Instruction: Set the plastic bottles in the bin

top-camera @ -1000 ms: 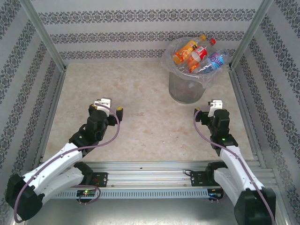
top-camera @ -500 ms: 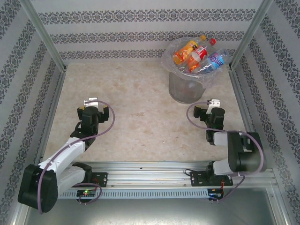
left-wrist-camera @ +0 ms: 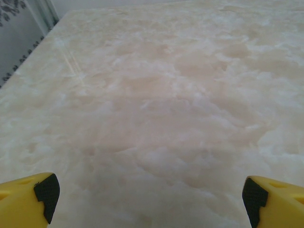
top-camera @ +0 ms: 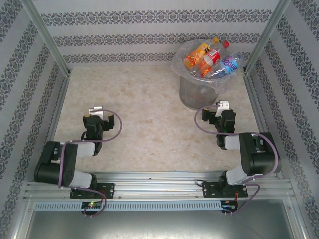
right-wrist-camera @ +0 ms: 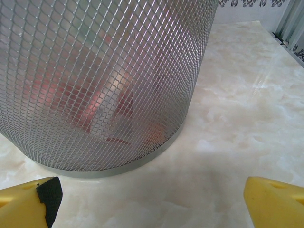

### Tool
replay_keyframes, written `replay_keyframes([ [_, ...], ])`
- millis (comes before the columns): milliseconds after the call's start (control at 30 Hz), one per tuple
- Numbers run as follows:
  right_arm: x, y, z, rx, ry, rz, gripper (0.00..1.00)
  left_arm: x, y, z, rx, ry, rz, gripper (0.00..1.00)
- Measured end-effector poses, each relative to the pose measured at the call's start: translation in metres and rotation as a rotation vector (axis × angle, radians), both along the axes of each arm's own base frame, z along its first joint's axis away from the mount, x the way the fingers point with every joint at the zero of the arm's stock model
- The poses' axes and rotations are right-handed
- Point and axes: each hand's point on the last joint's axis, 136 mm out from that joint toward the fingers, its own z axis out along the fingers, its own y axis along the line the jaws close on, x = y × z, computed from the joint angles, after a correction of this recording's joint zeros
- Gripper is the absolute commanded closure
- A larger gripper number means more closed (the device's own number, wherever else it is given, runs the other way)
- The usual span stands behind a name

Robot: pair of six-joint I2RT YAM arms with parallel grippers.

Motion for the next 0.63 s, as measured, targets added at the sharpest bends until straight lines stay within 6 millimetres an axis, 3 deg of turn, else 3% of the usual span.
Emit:
replay_keyframes([
  [67,0.000,-0.001,0.000,-0.001,0.000,-0.004,0.02,0.005,-0.003,-0.008,-0.009,-0.026,-0.021,0.00],
  [167,0.000,-0.002,0.000,-0.004,0.000,-0.010,0.02,-0.002,-0.004,-0.025,-0.014,0.007,-0.030,0.00],
  [367,0.000,-0.002,0.000,-0.005,0.000,-0.013,0.02,0.024,0.003,0.004,-0.029,-0.069,-0.016,0.00],
  [633,0.000,-0.002,0.000,-0.005,0.002,-0.013,0.02,0.024,0.002,0.004,-0.032,-0.069,-0.024,0.00],
])
